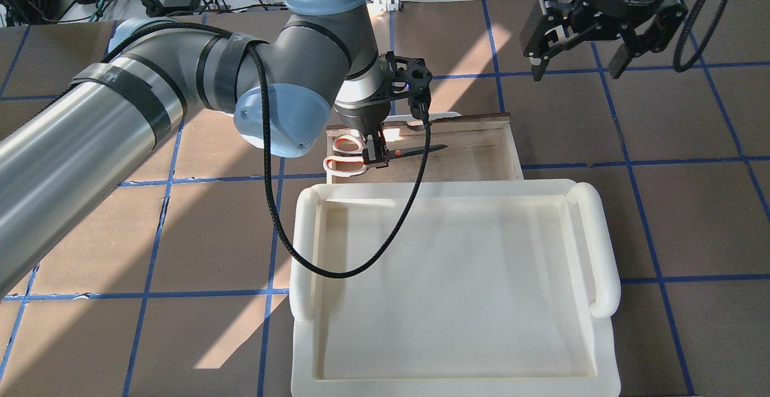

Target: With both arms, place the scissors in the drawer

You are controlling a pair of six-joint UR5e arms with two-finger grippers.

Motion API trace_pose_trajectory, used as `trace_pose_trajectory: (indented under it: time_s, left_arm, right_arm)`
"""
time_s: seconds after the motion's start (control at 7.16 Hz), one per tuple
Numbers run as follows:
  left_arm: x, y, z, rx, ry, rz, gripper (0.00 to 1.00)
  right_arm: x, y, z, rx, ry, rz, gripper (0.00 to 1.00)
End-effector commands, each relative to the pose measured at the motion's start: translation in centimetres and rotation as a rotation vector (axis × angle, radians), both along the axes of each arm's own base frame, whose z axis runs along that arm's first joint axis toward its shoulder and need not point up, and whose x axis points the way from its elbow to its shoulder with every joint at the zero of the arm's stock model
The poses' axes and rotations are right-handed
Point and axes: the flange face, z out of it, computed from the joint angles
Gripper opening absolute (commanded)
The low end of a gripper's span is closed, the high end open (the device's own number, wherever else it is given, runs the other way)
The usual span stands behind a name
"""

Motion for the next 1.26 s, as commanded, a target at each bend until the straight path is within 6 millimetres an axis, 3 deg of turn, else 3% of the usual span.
trace_pose_trajectory:
  time_s: [0.0, 0.14, 0.98, 1.12]
  left_arm:
    - [-1.2, 0.9, -0.6, 0.014, -0.007, 0.008, 0.0]
    - [-1.5, 0.9, -1.1, 0.025, -0.011, 0.032, 0.0]
    - [-1.5, 1.2, -3.2, 0.05, -0.018, 0.041, 0.0]
    - [-1.6, 1.1, -3.2, 0.043, -0.012, 0.045, 0.11]
  right_arm:
    - [0.0, 1.5, 1.4, -0.035, -0.002, 0.004, 1.0]
    - [-0.1, 2.5, 2.5, -0.058, 0.006, 0.007, 1.0]
    - [-0.1, 2.7, 2.1, -0.052, 0.0, 0.004, 1.0]
    - [-0.1, 2.5, 1.8, -0.047, 0.0, 0.004, 1.0]
